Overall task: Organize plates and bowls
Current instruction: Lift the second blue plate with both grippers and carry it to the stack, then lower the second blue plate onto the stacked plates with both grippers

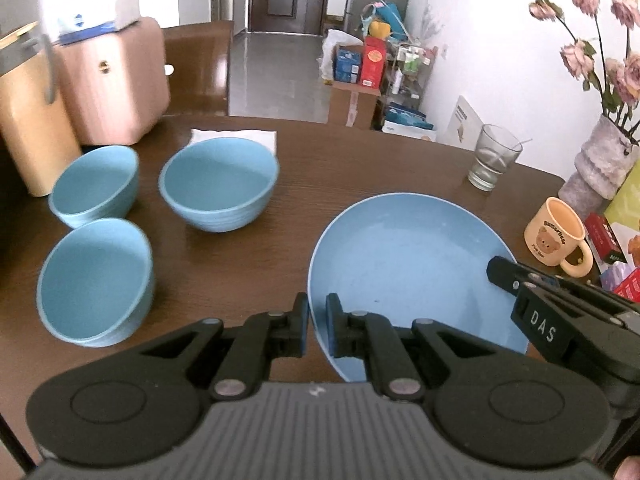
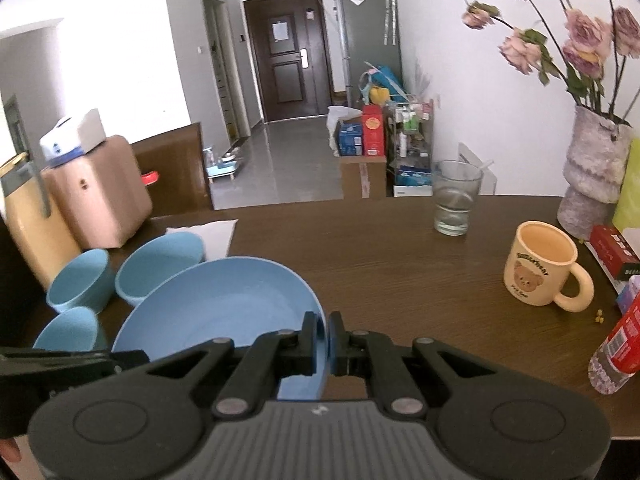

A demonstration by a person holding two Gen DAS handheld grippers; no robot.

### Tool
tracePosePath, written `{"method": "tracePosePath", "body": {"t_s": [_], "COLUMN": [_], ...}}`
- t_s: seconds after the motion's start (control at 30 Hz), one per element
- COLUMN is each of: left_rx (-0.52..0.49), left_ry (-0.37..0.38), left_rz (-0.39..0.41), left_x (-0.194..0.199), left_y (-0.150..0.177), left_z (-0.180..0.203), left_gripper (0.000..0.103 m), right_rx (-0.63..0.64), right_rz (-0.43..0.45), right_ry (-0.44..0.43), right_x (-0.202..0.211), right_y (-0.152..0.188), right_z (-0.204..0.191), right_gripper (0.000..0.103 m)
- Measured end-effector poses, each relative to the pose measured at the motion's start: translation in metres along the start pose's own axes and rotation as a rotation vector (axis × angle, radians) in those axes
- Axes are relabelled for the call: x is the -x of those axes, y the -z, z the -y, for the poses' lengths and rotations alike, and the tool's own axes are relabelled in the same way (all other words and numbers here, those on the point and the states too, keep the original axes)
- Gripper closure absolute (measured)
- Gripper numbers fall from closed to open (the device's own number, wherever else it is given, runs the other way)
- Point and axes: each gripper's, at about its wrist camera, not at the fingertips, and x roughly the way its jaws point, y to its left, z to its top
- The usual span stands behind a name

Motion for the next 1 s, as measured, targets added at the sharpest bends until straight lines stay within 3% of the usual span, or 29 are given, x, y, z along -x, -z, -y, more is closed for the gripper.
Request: {"method": "tracePosePath", "body": {"t_s": [0.43,1.0], "left_rx": [0.063,0.099], "left_ry": [-0.035,-0.065], "left_rz": [0.004,-0.041], "left_x": [0.032,0.036], "left_y": [0.030,0.072], "left_z": [-0.076,-0.124], "left_gripper": [0.093,0.093], "right_rx": [0.109,0.170], "right_rz": [-0.013,-0.070], "right_ry": [-0.040,-0.065], "right_x": [0.019,0.024], "right_y": [0.035,0.083], "right_z": [-0.080,-0.128], "right_gripper": [0.097,0.097]}}
